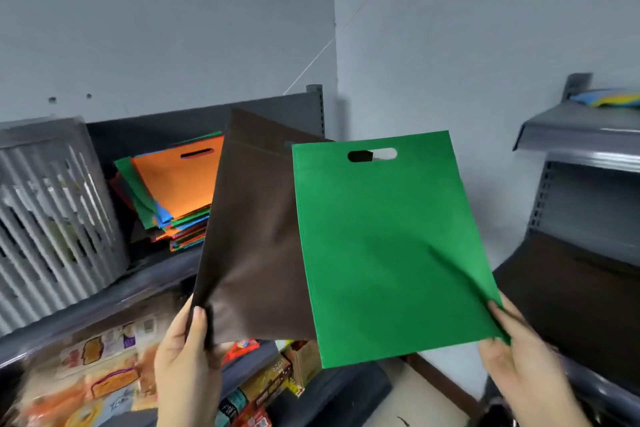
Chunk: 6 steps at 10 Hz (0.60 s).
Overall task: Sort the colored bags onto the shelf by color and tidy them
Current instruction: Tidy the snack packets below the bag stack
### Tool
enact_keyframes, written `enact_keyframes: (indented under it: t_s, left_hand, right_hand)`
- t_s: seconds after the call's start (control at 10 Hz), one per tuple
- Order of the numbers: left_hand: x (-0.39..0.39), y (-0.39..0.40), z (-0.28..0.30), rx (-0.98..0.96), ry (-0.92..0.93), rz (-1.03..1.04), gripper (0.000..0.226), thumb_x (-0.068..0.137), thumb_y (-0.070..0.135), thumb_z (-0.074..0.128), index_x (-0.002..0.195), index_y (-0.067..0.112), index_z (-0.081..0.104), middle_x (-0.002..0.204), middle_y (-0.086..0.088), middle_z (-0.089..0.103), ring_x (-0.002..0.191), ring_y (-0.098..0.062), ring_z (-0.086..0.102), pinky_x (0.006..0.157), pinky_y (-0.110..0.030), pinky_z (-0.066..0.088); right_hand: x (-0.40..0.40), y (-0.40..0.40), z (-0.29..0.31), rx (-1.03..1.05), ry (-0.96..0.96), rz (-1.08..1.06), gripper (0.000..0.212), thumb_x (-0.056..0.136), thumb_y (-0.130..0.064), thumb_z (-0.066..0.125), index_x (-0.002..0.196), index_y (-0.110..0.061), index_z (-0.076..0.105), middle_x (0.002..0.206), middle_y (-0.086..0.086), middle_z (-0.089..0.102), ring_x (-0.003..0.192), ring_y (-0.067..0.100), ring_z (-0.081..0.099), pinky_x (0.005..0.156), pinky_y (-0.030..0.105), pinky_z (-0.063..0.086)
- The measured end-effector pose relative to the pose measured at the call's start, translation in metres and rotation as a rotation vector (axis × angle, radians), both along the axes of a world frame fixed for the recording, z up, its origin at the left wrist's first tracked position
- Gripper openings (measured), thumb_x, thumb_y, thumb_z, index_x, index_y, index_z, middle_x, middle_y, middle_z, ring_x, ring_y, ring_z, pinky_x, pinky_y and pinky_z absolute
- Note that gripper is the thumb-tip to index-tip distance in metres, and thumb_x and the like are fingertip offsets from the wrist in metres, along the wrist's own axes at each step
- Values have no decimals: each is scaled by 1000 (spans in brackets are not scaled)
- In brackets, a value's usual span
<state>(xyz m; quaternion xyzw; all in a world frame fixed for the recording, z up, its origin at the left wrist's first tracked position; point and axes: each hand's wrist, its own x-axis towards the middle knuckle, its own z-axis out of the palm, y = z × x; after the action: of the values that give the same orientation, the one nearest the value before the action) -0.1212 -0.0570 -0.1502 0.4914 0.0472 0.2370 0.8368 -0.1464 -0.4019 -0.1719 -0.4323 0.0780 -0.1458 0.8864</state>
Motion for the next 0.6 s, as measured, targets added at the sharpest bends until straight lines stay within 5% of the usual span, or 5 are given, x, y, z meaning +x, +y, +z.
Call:
enact_keyframes:
  t_s: [0.1,0.2,0.3,0.4,0.6]
  left_hand:
    - [-13,-20,-7,12,5,-95,39,100,8,36,89,18,72,73,10,72,57,0,64,45,-12,49]
    - [-25,-41,-21,-12,34,-162,29,100,8,37,94,13,65,69,9,71,55,-1,63,46,-13,49]
    - [-34,-68,-33,-71,78,-285,23,100,8,39,104,9,62,76,7,72,62,-2,65,51,-14,52]
    - [-37,-98,-42,-75,124,-391,30,100,8,38,94,13,67,78,7,73,66,-2,66,53,-17,53]
    - [-39,-173,-38,-72,166,-519,33,101,10,38,90,13,69,81,6,73,70,-4,67,57,-20,55]
  right_hand:
    - [-43,10,-29,-519,-63,-197,44,92,5,51,135,0,44,123,-21,54,110,-4,58,83,1,42]
    - [-101,-25,-27,-175,39,-305,50,84,10,59,131,-5,51,135,-3,46,125,13,48,94,1,35]
    - [-159,-39,-24,-80,105,-343,17,94,-8,52,106,-15,62,92,-3,74,82,-5,66,68,8,51]
    - [-194,-55,-22,237,85,-488,40,72,-5,78,107,-17,62,63,-1,72,44,2,61,37,9,42]
    - [-246,-90,-14,366,28,-636,71,37,-11,96,103,-18,71,73,-3,74,55,3,66,43,11,48]
